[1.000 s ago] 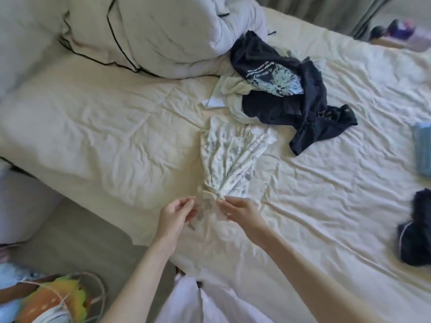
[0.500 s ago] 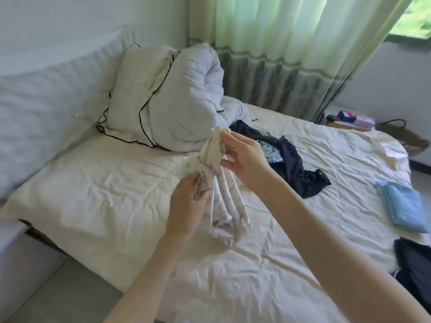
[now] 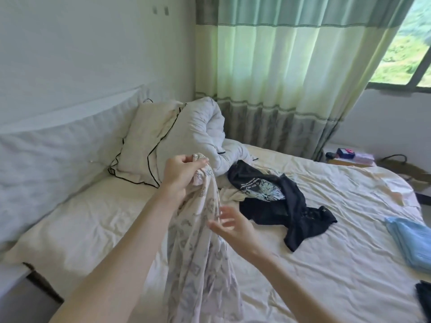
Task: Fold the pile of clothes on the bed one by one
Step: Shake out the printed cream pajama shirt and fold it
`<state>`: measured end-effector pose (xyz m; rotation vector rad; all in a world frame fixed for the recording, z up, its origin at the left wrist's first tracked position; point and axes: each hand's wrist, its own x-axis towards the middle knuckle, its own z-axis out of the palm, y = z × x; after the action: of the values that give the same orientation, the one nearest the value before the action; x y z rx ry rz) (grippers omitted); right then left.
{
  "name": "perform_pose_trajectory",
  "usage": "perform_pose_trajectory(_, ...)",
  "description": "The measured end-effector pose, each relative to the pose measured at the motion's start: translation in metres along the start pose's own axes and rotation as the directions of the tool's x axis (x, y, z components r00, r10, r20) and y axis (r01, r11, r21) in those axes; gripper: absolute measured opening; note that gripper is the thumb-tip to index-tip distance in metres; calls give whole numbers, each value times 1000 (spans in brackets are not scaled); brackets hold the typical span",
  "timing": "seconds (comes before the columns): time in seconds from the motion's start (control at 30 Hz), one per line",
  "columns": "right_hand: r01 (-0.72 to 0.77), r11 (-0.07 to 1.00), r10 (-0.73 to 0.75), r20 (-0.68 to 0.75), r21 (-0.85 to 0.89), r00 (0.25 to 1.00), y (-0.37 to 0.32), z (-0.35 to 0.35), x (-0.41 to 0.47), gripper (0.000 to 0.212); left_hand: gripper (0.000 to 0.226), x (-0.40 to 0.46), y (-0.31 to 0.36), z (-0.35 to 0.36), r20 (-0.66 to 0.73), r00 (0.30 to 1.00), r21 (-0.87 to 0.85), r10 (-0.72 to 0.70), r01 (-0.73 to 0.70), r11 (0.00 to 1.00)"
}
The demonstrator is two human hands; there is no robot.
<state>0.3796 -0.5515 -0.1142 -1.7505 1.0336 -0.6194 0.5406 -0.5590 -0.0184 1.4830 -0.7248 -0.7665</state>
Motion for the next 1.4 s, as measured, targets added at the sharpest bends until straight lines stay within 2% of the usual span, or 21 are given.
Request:
perform_pose_trajectory(0.1, 50, 998, -53, -69, -41, 996, -1, 4, 11, 30, 14, 2, 14, 6, 3, 999, -27, 53, -52, 998)
perform_pose_trajectory(0.17, 105, 994, -106, -134, -15, 985, -8, -7, 21, 14, 13, 4, 21, 7, 14, 999, -55, 35, -34, 998)
perform_pose_trajectory(0.3, 59, 981, -17, -220, 183, 975, -14, -49, 38, 17, 7, 18, 24, -13, 40, 998, -89, -43, 46, 995)
perform_pose_trajectory(0.47, -1, 981, 89, -450, 193, 889, -19, -111, 68, 27, 11, 37, 17, -48, -30, 994, 8, -102, 103, 995)
perform_pose_trajectory(0.63, -55, 968, 169, -473, 245, 865, -19, -150, 89, 18, 10, 50, 15, -54, -64, 995, 12, -81, 82, 997)
perform_pose_trajectory(0.7, -70, 973, 174, -494, 221, 852, -20, -160, 94, 15, 11, 53, 15, -52, -59, 994, -27, -94, 93, 995)
perform_pose_trajectory(0.77, -79, 985, 148, -508, 154, 849, -22, -162, 95, 22, 10, 55, 17, -44, -32, 995, -43, -98, 96, 994)
perform_pose_trajectory(0.83, -42, 998, 58, -495, 44, 867, -26, -149, 89, 23, 8, 55, 20, -30, -6, 997, -33, -81, 81, 996)
perform_pose_trajectory(0.9, 50, 998, -56, -390, -25, 919, -35, -123, 77, 22, 10, 53, 22, -9, 16, 998, 0, -56, 56, 998)
perform_pose_trajectory(0.97, 121, 988, -137, -187, -92, 973, -47, -88, 61, 46, 11, 49, 22, 14, 57, 998, 37, -38, 36, 999)
perform_pose_trajectory(1.0, 152, 977, -170, -120, -148, 978, -50, -72, 55, 61, 12, 46, 20, 25, 72, 997, 65, -30, 25, 998)
perform_pose_trajectory(1.03, 180, 959, -205, -101, -218, 973, -49, -59, 53, 65, 14, 43, 17, 34, 81, 996, 95, -22, 14, 995)
perform_pose_trajectory(1.1, 202, 918, -273, -175, -341, 946, -45, -45, 56, 39, 22, 39, 14, 46, 80, 997, 142, -16, 4, 990)
perform_pose_trajectory(1.13, 195, 920, -284, -234, -341, 930, -43, -45, 59, 23, 26, 38, 12, 48, 81, 997, 157, -15, 3, 988)
perform_pose_trajectory(1.2, 188, 955, -247, -270, -228, 930, -41, -54, 64, 12, 25, 40, 10, 46, 96, 995, 189, 1, -19, 982)
perform_pose_trajectory(1.33, 96, 992, -86, -111, 84, 990, -46, -80, 65, 7, 26, 41, 2, 30, 171, 985, 167, 5, -34, 985)
perform_pose_trajectory(1.4, 40, 983, -23, -92, 180, 995, -50, -87, 67, 10, 23, 36, -8, 22, 209, 978, 117, -21, -3, 993)
